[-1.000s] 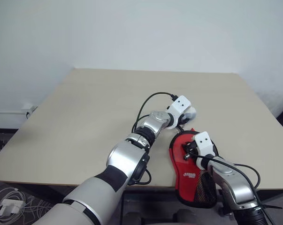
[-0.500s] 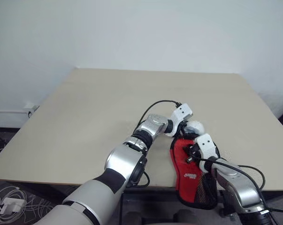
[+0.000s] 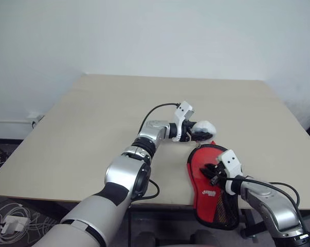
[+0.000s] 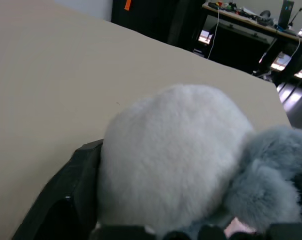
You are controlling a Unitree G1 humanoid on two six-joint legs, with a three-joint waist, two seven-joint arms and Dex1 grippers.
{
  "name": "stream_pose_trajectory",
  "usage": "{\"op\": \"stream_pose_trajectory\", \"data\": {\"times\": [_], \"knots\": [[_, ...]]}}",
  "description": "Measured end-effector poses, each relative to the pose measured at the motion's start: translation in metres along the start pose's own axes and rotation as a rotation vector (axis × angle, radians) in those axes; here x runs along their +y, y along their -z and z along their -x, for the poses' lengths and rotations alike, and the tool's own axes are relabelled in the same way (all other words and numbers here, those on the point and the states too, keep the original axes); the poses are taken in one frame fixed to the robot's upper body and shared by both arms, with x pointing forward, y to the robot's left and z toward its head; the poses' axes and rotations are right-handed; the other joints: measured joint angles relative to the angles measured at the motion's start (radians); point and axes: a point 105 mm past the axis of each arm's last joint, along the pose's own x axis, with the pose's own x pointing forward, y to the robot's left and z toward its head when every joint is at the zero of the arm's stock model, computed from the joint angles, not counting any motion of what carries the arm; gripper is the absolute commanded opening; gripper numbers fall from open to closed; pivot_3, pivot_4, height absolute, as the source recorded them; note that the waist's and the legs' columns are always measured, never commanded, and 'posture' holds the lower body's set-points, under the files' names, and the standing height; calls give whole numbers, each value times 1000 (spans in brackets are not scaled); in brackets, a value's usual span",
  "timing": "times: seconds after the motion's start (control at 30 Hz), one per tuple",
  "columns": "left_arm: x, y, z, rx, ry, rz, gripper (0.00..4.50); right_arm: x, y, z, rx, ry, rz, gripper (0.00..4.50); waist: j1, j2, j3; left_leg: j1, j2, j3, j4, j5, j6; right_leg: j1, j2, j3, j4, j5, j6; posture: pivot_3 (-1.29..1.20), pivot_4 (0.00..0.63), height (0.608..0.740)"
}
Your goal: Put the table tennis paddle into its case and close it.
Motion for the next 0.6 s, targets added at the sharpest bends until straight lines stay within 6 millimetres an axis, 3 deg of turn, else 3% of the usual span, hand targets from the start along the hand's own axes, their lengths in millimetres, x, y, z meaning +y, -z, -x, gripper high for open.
{"op": "stream_pose_trajectory", "data": {"times": [0.1, 0.4, 0.6], "knots": [[-3, 0, -3, -3, 18, 9, 4500, 2, -1, -1, -5, -12, -7, 3532, 0, 0, 0, 0, 0, 0, 0, 1, -1, 0, 0, 0, 0, 0, 0, 0, 0, 716], [-12, -2, 3, 24, 126, -16, 4500, -1, -2, -2, -14, 3, -26, 3532, 0, 1, 0, 0, 0, 0, 0, 1, -1, 0, 0, 0, 0, 0, 0, 0, 0, 716], [3, -16, 36, 2, 119, -61, 4500, -26, -5, 15, -56, 72, -144, 3532, 0, 4, 4, -4, 0, 0, 1, 2, -3, -3, 0, 0, 1, 0, 0, 0, 0, 716]]}}
